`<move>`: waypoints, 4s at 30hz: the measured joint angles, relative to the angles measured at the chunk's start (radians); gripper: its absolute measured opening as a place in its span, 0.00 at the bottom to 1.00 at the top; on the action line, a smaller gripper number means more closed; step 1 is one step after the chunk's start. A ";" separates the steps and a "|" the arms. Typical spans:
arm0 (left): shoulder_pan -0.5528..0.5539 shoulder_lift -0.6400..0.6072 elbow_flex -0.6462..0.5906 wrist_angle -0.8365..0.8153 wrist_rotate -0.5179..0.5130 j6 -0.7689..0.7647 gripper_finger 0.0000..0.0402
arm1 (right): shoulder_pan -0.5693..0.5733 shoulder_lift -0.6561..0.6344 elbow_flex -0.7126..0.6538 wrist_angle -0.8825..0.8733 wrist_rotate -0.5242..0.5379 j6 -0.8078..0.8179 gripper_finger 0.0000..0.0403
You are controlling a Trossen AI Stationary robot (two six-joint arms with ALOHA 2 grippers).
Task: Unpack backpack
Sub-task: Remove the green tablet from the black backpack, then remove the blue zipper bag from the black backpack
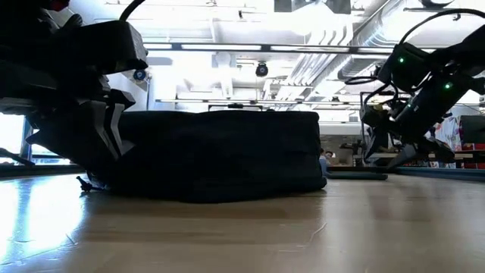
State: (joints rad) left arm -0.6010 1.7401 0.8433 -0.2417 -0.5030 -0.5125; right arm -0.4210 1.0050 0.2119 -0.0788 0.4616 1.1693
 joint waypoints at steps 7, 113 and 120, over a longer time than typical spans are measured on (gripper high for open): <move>0.000 0.000 0.000 0.000 0.000 0.000 0.00 | 0.019 -0.038 0.017 0.054 0.046 -0.135 0.57; -0.051 0.001 0.000 0.084 0.021 0.206 0.00 | 0.777 1.120 1.278 -0.245 0.185 -1.400 0.41; -0.064 0.001 0.001 0.066 0.015 0.226 0.00 | 0.710 1.044 1.279 -0.224 0.065 -1.313 0.41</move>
State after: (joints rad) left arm -0.6648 1.7409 0.8440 -0.1759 -0.4877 -0.2864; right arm 0.2895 2.0489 1.4910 -0.3032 0.5268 -0.1438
